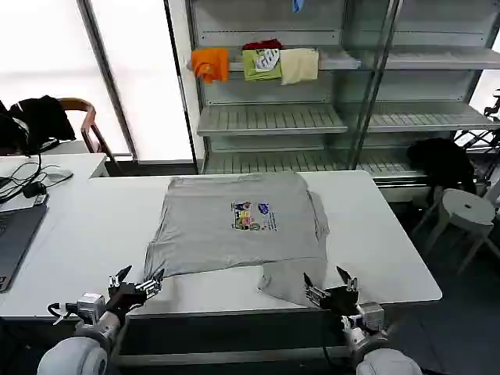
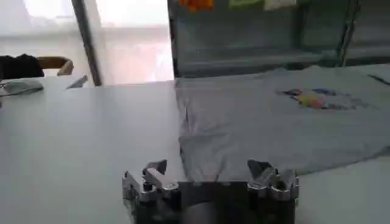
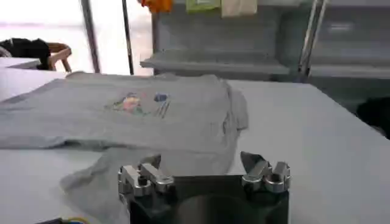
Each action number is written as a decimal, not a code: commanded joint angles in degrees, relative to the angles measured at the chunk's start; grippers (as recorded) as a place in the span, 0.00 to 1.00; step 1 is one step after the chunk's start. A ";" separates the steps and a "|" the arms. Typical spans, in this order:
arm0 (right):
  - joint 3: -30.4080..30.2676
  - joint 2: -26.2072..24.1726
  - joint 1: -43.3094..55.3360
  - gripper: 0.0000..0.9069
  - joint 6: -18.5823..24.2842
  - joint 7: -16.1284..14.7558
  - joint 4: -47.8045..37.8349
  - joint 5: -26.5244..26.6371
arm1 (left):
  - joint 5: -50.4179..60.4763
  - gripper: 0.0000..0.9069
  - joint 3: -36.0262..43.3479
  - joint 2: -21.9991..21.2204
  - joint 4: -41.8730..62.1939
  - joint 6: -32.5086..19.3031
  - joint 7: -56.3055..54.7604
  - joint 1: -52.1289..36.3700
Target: Fold and organize the clothes.
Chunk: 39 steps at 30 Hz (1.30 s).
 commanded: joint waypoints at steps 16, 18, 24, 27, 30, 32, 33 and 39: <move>-1.01 0.55 -1.73 0.00 -0.02 -0.04 -2.07 -0.36 | 1.81 0.09 0.68 -0.30 2.46 -0.23 -0.21 0.27; -1.09 0.55 -1.62 0.00 -0.01 -0.12 -2.14 -0.35 | 1.95 0.01 0.73 -0.23 2.51 -0.21 -0.18 0.26; -1.31 0.79 -1.30 0.00 0.26 -0.39 -2.53 -0.23 | 2.08 0.01 0.96 -0.20 2.70 -0.48 0.61 0.32; -1.47 0.92 -1.10 0.00 0.85 -0.28 -2.68 0.16 | 2.10 0.01 1.11 -0.29 2.81 -0.61 0.99 0.11; -1.46 1.38 -0.63 0.00 1.96 0.14 -2.86 1.22 | 1.84 0.00 1.29 -0.34 2.91 -1.61 0.93 -0.22; -1.47 1.66 -0.17 0.00 2.96 0.71 -2.81 2.59 | 1.02 0.00 1.05 -0.59 2.94 -2.41 1.07 -0.72; -1.44 1.91 0.29 0.00 4.00 0.93 -2.69 3.53 | -0.03 0.00 0.83 -0.67 2.95 -3.64 1.32 -1.18; -1.39 4.01 5.97 0.00 5.85 1.84 -2.55 4.84 | -6.19 0.00 0.63 -1.40 1.99 -5.16 0.70 -4.77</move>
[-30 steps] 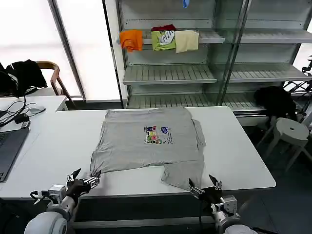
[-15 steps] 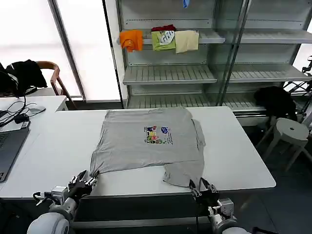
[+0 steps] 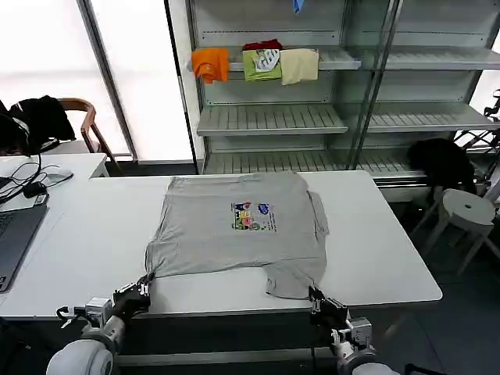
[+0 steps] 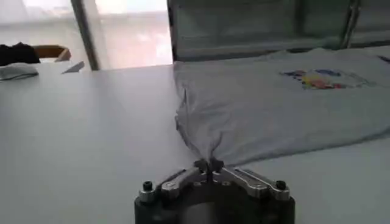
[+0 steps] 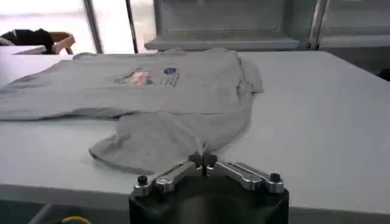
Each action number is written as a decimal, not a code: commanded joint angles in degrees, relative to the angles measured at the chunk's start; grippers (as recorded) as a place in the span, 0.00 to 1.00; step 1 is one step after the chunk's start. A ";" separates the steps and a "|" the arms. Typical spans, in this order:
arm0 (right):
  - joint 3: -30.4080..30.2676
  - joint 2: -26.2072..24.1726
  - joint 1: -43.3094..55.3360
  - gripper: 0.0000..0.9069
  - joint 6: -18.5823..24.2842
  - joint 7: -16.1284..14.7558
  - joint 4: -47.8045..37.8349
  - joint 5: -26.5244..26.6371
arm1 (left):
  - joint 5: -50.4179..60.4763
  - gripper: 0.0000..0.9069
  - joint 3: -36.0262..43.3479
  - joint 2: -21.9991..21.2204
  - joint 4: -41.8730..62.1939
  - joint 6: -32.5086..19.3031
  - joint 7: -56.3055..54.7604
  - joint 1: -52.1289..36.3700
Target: Fold and organize the clothes.
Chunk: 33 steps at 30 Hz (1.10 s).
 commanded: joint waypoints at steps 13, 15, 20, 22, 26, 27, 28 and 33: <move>-2.32 3.88 27.41 0.00 1.47 1.91 -14.54 1.77 | -11.96 0.00 -0.15 -4.22 9.13 0.55 -0.66 -20.90; -2.74 4.09 32.07 0.00 1.45 1.94 -18.53 1.80 | -12.23 0.00 0.12 -4.33 11.52 0.80 -0.81 -23.58; -3.22 5.51 38.92 0.00 1.21 2.11 -27.71 1.72 | -11.19 0.01 -0.11 -5.26 17.05 1.64 -0.78 -28.50; -3.10 6.12 40.72 0.00 1.51 1.82 -30.88 1.11 | -10.10 0.01 0.34 -5.29 19.01 1.33 -0.59 -29.60; -2.39 7.02 42.75 0.00 2.22 1.13 -34.94 -0.42 | -9.10 0.01 0.58 -5.30 22.39 1.06 -0.57 -31.11; -2.26 7.09 43.14 0.00 2.48 0.96 -36.02 -0.78 | -8.89 0.00 0.56 -5.27 23.20 0.83 -0.54 -31.40; -2.11 7.17 43.63 0.00 2.87 0.86 -37.49 -0.97 | -8.46 0.00 0.63 -5.20 23.89 0.56 -0.53 -31.66; -0.70 7.73 45.42 0.00 3.85 0.65 -41.36 -1.03 | -7.61 0.01 0.82 -4.79 26.59 0.02 -0.55 -32.78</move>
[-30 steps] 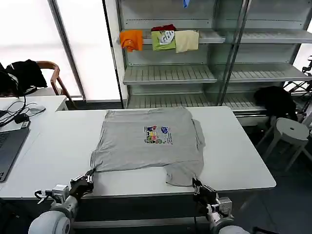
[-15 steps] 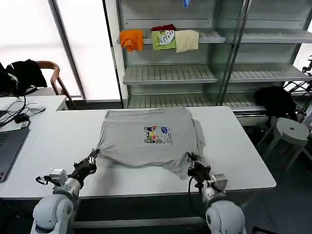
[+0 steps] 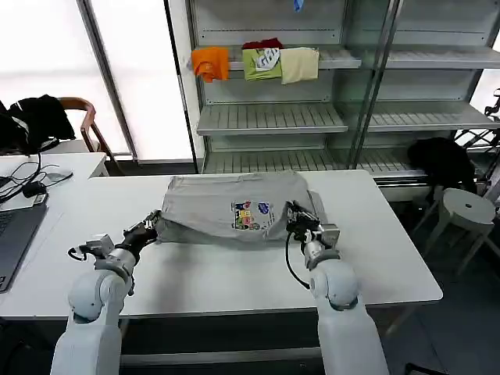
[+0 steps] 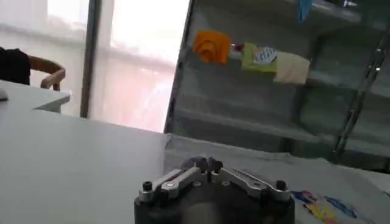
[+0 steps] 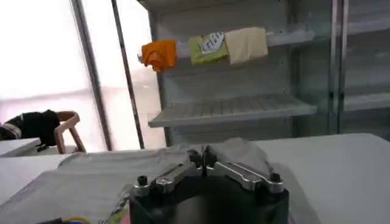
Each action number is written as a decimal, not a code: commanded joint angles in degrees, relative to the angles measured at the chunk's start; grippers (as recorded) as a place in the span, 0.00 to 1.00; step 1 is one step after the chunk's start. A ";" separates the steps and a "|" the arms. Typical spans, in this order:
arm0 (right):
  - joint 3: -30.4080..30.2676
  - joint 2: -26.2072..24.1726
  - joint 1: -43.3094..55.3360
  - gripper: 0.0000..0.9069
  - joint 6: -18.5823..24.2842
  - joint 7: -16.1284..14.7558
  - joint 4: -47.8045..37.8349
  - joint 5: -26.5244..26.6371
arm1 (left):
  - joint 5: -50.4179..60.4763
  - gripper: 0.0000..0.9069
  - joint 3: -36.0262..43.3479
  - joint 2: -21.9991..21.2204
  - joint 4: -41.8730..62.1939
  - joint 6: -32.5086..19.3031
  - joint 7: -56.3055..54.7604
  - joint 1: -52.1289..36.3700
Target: Fold and organize the clothes.
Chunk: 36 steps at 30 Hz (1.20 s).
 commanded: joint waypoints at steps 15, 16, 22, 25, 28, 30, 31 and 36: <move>1.98 2.67 10.27 0.00 2.92 0.33 -16.54 -2.43 | 4.37 0.01 1.54 -0.16 13.14 -1.27 1.11 -7.81; 1.99 2.56 10.41 0.00 2.88 0.72 -16.69 -2.34 | 4.67 0.74 1.66 -0.14 13.12 -1.27 1.14 -7.82; 2.72 2.33 11.55 1.00 5.43 2.21 -18.49 -2.77 | 5.43 1.00 2.06 0.00 12.72 -2.38 1.44 -7.61; 3.08 2.37 12.56 1.00 7.66 3.29 -19.68 -2.89 | 5.38 1.00 1.98 0.09 12.31 -2.42 1.61 -7.27; 4.01 2.52 13.57 1.00 8.91 4.14 -20.48 -2.82 | 5.28 1.00 1.78 0.26 11.48 -2.40 1.75 -6.60; 4.17 2.25 13.74 1.00 9.20 4.42 -20.30 -2.83 | 5.18 1.00 1.61 0.50 10.66 -2.39 1.82 -6.12; 4.11 1.98 13.62 1.00 9.20 4.56 -20.08 -2.84 | 5.13 1.00 1.53 0.58 10.38 -2.39 1.83 -5.80; 3.55 0.19 10.61 1.00 7.06 3.55 -15.52 -2.76 | 5.15 1.00 1.29 1.03 8.33 -1.69 1.73 -4.22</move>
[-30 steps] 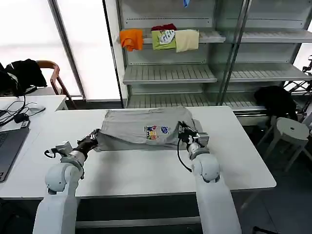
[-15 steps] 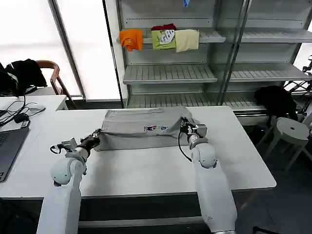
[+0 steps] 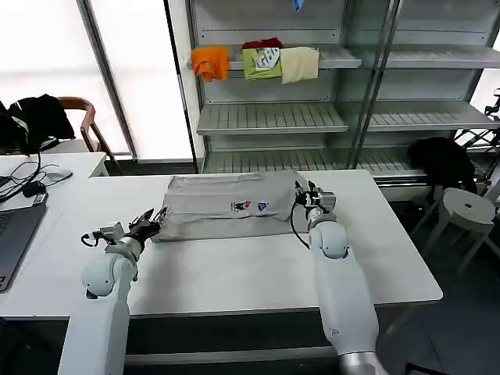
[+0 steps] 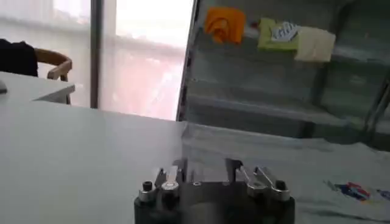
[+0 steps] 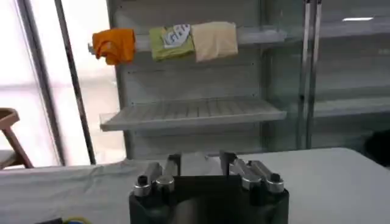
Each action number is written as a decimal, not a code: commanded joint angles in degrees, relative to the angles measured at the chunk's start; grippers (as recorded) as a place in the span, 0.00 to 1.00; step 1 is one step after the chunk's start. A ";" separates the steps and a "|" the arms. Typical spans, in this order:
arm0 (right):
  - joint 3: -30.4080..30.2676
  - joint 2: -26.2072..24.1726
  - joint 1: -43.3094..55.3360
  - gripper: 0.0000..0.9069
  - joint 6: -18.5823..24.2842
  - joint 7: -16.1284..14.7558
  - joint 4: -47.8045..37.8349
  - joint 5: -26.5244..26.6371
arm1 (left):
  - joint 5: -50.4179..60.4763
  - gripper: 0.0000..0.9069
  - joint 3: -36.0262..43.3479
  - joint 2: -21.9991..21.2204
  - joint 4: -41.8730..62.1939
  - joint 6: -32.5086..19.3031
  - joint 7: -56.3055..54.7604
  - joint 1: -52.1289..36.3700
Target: Fold and organize the clothes.
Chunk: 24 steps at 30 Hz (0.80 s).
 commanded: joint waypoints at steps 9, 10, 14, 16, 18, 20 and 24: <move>0.14 -4.88 -15.10 1.00 -10.54 -3.68 19.32 1.17 | 7.94 1.00 0.98 0.98 -6.10 4.00 2.00 5.09; 0.48 -5.24 -15.93 1.00 -10.81 -3.78 20.21 1.25 | 8.54 1.00 1.17 0.96 -6.15 4.09 1.97 5.25; 2.33 -5.85 -19.33 1.00 -10.86 -3.91 21.21 1.00 | 10.05 1.00 1.74 0.59 -6.04 4.09 1.95 5.56; 2.95 -6.05 -20.23 1.00 -10.72 -3.84 21.36 1.03 | 10.04 1.00 1.88 0.48 -5.94 4.10 1.94 5.55; 3.62 -6.15 -20.81 1.00 -10.70 -3.78 21.58 1.05 | 10.01 1.00 1.97 0.44 -5.77 4.06 1.94 5.53; 4.06 -6.21 -21.42 1.00 -10.69 -3.71 21.92 1.20 | 9.98 1.00 2.02 0.44 -5.57 4.09 1.90 5.47; 4.31 -6.44 -22.08 1.00 -10.75 -3.68 22.19 1.12 | 9.98 1.00 2.06 0.50 -5.31 4.10 1.82 5.42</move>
